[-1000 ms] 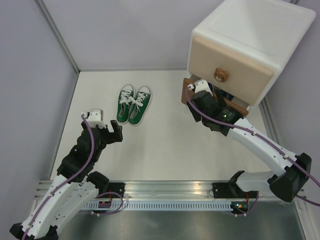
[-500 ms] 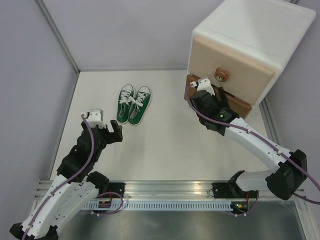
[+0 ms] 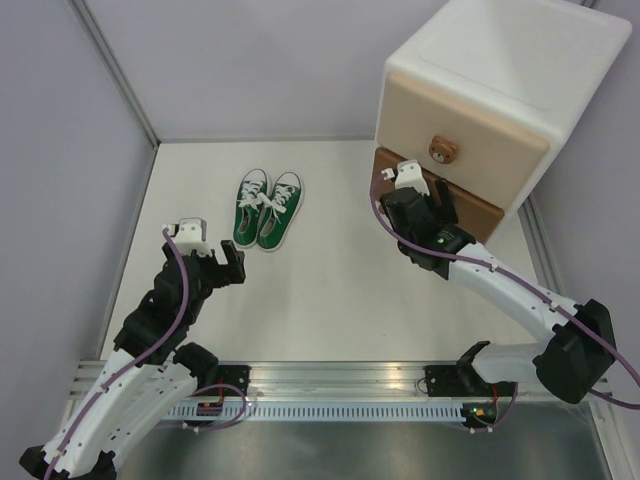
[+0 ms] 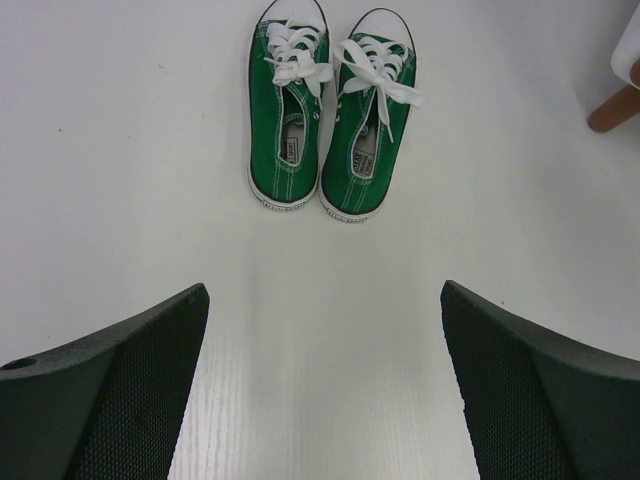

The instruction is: Place and organize the shoes in the shoe cabinet

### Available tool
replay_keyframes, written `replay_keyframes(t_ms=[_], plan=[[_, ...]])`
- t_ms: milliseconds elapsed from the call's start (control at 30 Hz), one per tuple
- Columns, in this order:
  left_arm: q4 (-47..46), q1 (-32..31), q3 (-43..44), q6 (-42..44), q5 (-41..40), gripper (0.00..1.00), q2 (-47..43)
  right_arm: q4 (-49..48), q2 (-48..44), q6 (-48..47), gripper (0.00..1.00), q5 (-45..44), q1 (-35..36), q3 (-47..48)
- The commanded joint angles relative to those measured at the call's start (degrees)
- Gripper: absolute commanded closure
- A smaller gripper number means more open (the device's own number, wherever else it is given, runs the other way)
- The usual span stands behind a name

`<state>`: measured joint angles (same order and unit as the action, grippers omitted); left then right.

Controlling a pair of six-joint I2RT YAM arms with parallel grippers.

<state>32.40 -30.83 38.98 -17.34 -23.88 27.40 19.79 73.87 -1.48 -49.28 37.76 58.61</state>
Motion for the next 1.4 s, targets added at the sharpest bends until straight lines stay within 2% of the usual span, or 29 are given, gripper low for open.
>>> replay_keyframes(t_ms=[0, 367, 567, 733, 1000, 1200, 1367], plan=[[-2.61, 0.16, -0.13, 2.14, -0.91, 0.01, -0.15, -2.57, -3.37, 0.24, 0.02, 0.14, -1.37, -0.95], [-2.61, 0.16, -0.13, 2.23, -0.82, 0.01, -0.50, 1.22, -8.92, -0.10, 0.02, 9.28, -1.37, -0.95], [-2.78, 0.16, -0.22, 2.23, -0.82, 0.01, -0.94, -2.63, -7.16, -1.94, 0.02, 6.48, -1.81, -4.64], [-2.87, 0.16, -0.22, 2.31, -0.64, 0.01, -0.77, -7.65, -5.75, -3.62, 0.02, 0.16, -3.22, -5.61], [-2.96, 0.16, -0.31, 2.40, -0.82, 0.01, -1.12, -12.94, -5.05, -5.47, 0.02, -0.21, -4.18, -5.26], [-2.96, 0.16, -0.40, 2.49, -0.91, 0.01, -1.12, -9.60, -8.99, -3.36, 0.02, 7.42, -4.18, -5.61], [-2.96, 0.07, -0.40, 2.58, -0.91, 0.01, -1.12, -2.67, -11.90, -2.57, 0.02, 14.90, -4.18, -3.25]])
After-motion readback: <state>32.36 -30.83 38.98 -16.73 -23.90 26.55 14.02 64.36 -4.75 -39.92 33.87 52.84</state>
